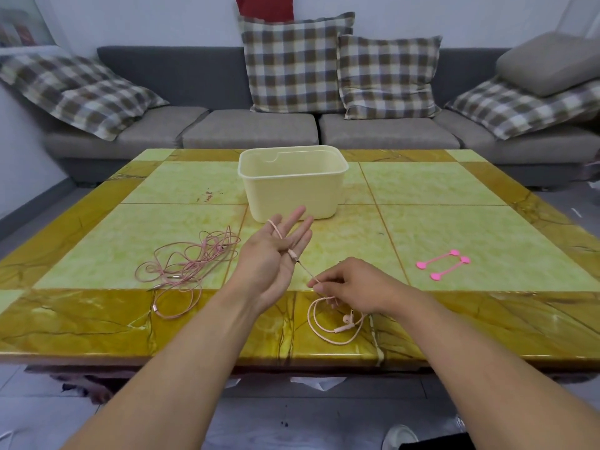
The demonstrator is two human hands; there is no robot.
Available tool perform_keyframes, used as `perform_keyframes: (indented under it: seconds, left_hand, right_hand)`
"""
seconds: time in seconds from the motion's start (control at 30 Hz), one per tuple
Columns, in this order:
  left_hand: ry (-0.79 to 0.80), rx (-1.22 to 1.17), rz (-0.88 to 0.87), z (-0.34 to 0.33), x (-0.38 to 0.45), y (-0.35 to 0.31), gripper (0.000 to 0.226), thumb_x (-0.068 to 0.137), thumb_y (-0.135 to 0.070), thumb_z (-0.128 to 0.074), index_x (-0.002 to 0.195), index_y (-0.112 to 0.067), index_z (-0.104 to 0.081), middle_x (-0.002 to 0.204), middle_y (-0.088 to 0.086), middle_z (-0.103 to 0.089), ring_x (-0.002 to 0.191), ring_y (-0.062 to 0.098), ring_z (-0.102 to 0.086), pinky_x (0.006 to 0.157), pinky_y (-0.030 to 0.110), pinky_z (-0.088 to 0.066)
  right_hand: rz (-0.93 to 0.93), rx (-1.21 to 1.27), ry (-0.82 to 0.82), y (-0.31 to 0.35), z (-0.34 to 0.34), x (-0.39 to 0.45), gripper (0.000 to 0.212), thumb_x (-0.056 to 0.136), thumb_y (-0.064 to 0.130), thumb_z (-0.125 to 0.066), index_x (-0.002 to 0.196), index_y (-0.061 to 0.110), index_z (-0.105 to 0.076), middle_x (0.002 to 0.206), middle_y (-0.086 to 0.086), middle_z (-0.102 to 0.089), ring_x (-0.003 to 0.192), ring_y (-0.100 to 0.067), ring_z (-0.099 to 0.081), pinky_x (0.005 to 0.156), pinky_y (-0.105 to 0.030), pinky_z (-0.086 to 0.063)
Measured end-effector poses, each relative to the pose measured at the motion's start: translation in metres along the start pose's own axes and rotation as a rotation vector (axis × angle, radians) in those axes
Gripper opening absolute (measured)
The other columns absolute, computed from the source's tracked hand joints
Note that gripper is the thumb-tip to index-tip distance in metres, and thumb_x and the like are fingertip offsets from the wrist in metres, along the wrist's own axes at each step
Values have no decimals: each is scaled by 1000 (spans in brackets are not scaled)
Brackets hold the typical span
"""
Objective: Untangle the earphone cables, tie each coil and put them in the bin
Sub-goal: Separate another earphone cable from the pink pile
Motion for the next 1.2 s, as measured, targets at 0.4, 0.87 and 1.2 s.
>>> perform_keyframes:
  seconds: [0.4,0.87,1.2]
  left_hand:
    - [-13,1141,-266,31,8,5,62,102,9,-29,159,-10,-17,130,0,-64,116,15,-62,100,32,-50]
    - [131,1280,91,35,6,16,41,107,-39,-30,120,-27,-68,59,-4,-31,50,12,-27,56,32,-26]
    - [240,1050,266,22,-7,34,39,104,-14,-32,81,-7,-62,56,-1,-29,49,13,-23,48,26,-23]
  right_hand:
    - [137,153,57,32,3,-16,13,96,14,-68,99,21,-79,87,-4,-76,85,-19,-75,86,-38,-59]
    - [-35,344,66,18,51,-27,11,86,23,-79,95,17,-80,66,-2,-55,48,-6,-31,44,-20,-27]
    - [56,317,-553,8,63,-22,9,91,33,-75,85,25,-77,56,6,-43,55,-13,-37,54,-31,-35]
Point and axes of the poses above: each hand's wrist, its own x-axis towards the middle knuckle, its own z-axis out of the back of the hand, y = z × x, the point moved 5 cm from there along x, towards the middle knuckle
